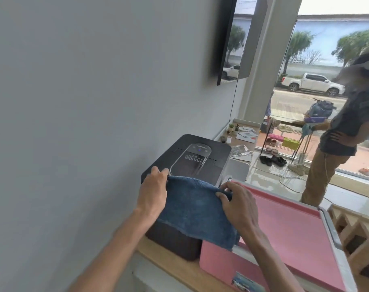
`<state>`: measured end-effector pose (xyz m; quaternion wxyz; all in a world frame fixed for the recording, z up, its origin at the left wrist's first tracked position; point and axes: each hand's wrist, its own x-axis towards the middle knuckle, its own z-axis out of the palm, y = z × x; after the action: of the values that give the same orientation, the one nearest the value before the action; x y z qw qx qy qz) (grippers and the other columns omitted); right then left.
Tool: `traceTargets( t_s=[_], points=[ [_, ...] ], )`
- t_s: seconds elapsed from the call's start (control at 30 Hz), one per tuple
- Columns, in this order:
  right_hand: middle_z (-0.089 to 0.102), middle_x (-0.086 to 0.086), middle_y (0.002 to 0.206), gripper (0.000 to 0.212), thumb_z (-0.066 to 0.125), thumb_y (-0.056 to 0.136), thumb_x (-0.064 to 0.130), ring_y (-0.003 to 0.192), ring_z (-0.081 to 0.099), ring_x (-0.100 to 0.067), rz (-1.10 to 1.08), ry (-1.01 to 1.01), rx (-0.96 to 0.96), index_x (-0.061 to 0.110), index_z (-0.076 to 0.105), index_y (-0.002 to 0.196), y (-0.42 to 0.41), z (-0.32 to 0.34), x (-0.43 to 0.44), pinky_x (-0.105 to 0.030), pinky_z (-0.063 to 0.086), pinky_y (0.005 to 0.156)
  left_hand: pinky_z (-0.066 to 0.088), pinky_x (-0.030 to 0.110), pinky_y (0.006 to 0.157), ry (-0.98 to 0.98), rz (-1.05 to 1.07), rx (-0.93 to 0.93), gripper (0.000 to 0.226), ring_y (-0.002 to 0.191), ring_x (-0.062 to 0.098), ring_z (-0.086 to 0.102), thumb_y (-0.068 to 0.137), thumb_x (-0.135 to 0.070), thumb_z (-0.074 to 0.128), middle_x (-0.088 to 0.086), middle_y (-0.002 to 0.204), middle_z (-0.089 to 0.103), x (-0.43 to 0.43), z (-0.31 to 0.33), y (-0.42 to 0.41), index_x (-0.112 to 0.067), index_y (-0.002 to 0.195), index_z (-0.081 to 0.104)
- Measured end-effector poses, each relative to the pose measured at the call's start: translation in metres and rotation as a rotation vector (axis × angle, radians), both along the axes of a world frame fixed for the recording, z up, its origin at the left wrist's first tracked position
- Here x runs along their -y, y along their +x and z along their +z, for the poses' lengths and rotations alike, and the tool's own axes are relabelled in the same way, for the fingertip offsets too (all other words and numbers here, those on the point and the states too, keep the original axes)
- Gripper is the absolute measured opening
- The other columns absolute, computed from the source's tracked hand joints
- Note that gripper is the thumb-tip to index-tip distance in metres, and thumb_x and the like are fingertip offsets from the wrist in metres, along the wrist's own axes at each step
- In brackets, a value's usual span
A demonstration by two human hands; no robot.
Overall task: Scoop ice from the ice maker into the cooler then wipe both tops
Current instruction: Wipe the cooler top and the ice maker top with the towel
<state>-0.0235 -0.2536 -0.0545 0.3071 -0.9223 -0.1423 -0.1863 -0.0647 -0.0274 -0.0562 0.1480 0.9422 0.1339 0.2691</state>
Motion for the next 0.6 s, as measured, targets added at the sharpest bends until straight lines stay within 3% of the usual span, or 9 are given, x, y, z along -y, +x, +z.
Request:
traceTargets(
  t_s=[0.1,0.2,0.27,0.3,0.37,0.4,0.43,0.5,0.6],
  points=[
    [0.060,0.014,0.087,0.004,0.069,0.087,0.030,0.079,0.056,-0.011,-0.046,0.028,0.012,0.029,0.066,0.085,0.016,0.001,-0.035,-0.028,0.045,0.063,0.053,0.034,0.071,-0.069,0.003,0.033,0.021,0.081,0.024,0.060,0.096,-0.004,0.046,0.004,0.094,0.051,-0.030,0.004,0.028,-0.016,0.100,0.062],
    [0.059,0.006,0.106,0.015,0.068,0.088,0.030,0.085,0.061,-0.016,-0.107,-0.012,-0.011,0.027,0.066,0.103,0.035,0.001,-0.063,-0.031,0.053,0.068,0.049,0.031,0.091,-0.117,-0.079,0.012,0.036,0.113,0.025,0.056,0.098,-0.011,0.049,0.010,0.128,0.052,-0.045,0.004,0.052,-0.016,0.134,0.051],
    [0.053,0.003,0.116,0.031,0.067,0.088,0.028,0.094,0.060,-0.019,-0.142,-0.043,0.014,0.024,0.061,0.118,0.038,-0.005,-0.077,-0.032,0.055,0.074,0.034,0.034,0.111,-0.182,-0.207,-0.071,0.063,0.143,0.026,0.028,0.099,-0.030,0.049,0.010,0.158,0.021,-0.045,-0.007,0.055,-0.019,0.154,0.019],
    [0.052,0.003,0.119,0.036,0.066,0.088,0.029,0.101,0.059,-0.021,-0.153,-0.061,0.038,0.024,0.060,0.123,0.033,-0.010,-0.085,-0.034,0.054,0.082,0.024,0.035,0.117,-0.190,-0.239,-0.121,0.070,0.148,0.026,0.012,0.099,-0.041,0.045,0.006,0.162,0.006,-0.046,-0.013,0.053,-0.022,0.156,0.008],
    [0.052,0.003,0.134,0.045,0.047,0.094,0.045,0.124,0.050,-0.023,-0.161,-0.158,0.039,0.027,0.057,0.134,0.018,-0.025,-0.102,-0.038,0.040,0.104,0.001,0.033,0.121,-0.099,-0.252,-0.207,0.070,0.150,0.021,-0.007,0.099,-0.055,0.027,0.002,0.163,-0.006,-0.052,-0.029,0.049,-0.024,0.156,0.000],
    [0.043,0.004,0.149,0.060,0.027,0.094,0.057,0.139,0.037,-0.025,-0.139,-0.224,-0.019,0.031,0.048,0.144,0.007,-0.030,-0.109,-0.038,0.026,0.114,-0.007,0.031,0.120,-0.038,-0.238,-0.239,0.069,0.149,0.019,-0.012,0.098,-0.057,0.018,0.001,0.163,-0.009,-0.053,-0.033,0.044,-0.024,0.156,-0.001],
    [0.023,0.006,0.161,0.074,0.006,0.090,0.065,0.150,0.016,-0.024,-0.107,-0.294,-0.088,0.036,0.031,0.152,0.001,-0.032,-0.115,-0.037,0.007,0.119,-0.012,0.032,0.119,0.007,-0.233,-0.263,0.069,0.148,0.017,-0.017,0.097,-0.058,0.013,0.001,0.162,-0.012,-0.055,-0.035,0.042,-0.025,0.155,-0.003],
    [-0.012,0.012,0.160,0.085,-0.020,0.078,0.073,0.150,-0.018,-0.022,-0.086,-0.380,-0.198,0.043,-0.001,0.154,0.001,-0.032,-0.120,-0.035,-0.017,0.116,-0.014,0.035,0.119,0.048,-0.238,-0.305,0.069,0.147,0.019,-0.021,0.096,-0.059,0.012,0.002,0.160,-0.018,-0.059,-0.034,0.045,-0.028,0.155,-0.007],
    [-0.017,0.010,0.161,0.068,-0.002,0.089,0.069,0.148,-0.024,-0.021,-0.123,-0.436,-0.237,0.047,-0.007,0.153,0.027,-0.024,-0.122,-0.038,-0.016,0.119,-0.012,0.046,0.119,0.084,-0.262,-0.412,0.068,0.147,0.026,-0.021,0.096,-0.060,0.016,0.006,0.160,-0.020,-0.064,-0.024,0.074,-0.034,0.154,-0.009]
  ],
)
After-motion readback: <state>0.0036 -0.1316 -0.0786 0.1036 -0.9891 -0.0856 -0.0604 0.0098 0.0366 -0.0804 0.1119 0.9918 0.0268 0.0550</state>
